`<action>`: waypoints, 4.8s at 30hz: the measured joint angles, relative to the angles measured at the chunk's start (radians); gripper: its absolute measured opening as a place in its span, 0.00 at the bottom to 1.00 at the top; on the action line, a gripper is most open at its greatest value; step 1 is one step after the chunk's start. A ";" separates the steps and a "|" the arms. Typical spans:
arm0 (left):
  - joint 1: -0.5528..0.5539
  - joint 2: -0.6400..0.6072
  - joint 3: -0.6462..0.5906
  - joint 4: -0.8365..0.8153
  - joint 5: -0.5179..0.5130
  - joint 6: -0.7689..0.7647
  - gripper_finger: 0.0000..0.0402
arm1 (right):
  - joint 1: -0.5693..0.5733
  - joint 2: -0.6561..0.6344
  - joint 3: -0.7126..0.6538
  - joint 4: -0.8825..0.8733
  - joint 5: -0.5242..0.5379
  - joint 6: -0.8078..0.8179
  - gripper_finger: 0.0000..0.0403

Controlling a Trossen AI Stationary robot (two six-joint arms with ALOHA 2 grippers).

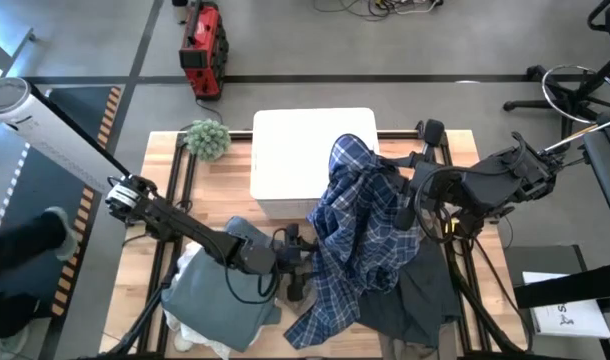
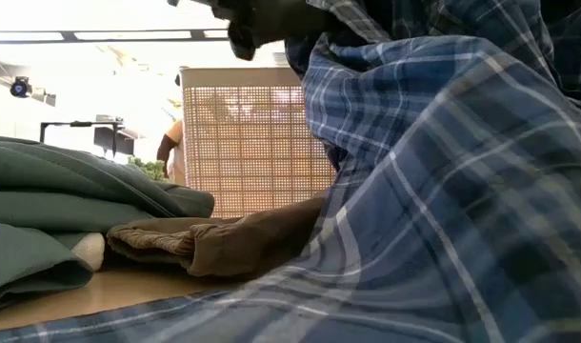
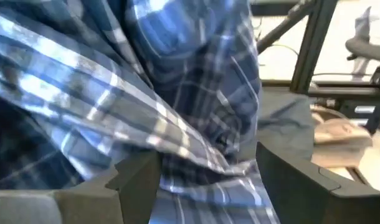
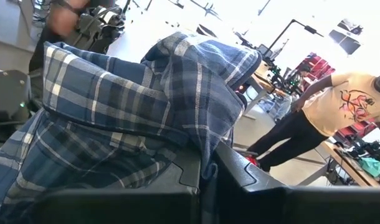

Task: Sort clothes
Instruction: Put the blue shirt into the white bin

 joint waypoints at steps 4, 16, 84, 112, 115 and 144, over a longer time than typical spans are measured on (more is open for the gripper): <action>-0.024 -0.029 0.000 -0.095 -0.131 -0.012 0.63 | 0.000 0.000 0.000 0.000 0.000 0.000 0.01; 0.044 0.015 -0.001 -0.034 -0.114 -0.052 0.70 | 0.000 0.000 0.000 0.000 -0.026 0.009 0.01; 0.712 -0.272 0.943 -0.793 0.062 0.495 0.00 | -0.825 0.152 0.175 0.615 -0.213 -0.398 0.01; 0.835 -0.101 1.379 -0.783 0.293 0.628 0.00 | -0.947 0.149 0.250 1.066 -0.405 -0.594 0.01; 0.854 -0.101 1.382 -0.769 0.312 0.628 0.00 | -0.969 0.144 0.250 1.073 -0.423 -0.575 0.01; 0.873 -0.065 1.042 -1.243 0.414 0.484 0.00 | -1.006 0.189 0.248 -0.181 -0.780 -0.094 0.01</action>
